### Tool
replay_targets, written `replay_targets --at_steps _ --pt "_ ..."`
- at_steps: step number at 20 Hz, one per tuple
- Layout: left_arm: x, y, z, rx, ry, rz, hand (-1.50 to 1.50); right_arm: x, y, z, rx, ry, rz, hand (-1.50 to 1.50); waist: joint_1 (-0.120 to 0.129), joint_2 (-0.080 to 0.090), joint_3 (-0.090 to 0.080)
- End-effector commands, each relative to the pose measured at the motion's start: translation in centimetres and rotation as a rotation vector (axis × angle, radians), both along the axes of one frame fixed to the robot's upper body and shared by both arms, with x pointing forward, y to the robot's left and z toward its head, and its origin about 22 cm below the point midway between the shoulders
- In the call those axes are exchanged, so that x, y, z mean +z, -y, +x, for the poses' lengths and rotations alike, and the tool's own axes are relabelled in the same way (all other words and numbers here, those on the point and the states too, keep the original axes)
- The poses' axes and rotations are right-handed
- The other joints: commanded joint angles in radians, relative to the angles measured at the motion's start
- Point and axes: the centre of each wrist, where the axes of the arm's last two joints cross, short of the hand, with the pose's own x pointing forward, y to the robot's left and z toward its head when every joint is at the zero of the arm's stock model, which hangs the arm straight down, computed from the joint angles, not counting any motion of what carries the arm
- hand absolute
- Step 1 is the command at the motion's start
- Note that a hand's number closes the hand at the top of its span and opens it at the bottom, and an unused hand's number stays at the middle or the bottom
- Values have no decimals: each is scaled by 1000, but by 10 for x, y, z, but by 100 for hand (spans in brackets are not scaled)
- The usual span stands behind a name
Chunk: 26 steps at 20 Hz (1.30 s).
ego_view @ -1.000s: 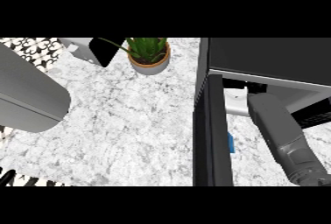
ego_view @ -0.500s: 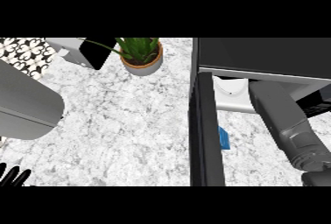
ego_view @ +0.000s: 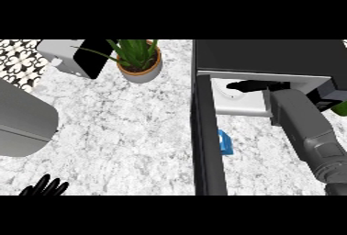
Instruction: Pick up the milk, place it into the microwave and close the microwave
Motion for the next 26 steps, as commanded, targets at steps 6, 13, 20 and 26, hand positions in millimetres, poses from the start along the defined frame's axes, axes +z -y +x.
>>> replay_targets --at_steps 6,13,20,26 --pt "-9 36 16 -149 -41 73 -150 -56 15 -38 170 -45 291 -150 -58 -27 -4" --pt "-40 59 40 -151 -48 137 -150 -109 -16 -80 231 -112 391 -150 -94 -45 -8" --pt "-44 81 73 -164 -26 138 150 -151 7 -147 176 -164 306 -150 -117 -45 -9" --pt "-56 96 83 -185 -60 210 150 -151 80 -212 115 -148 275 -150 -119 -45 -10"
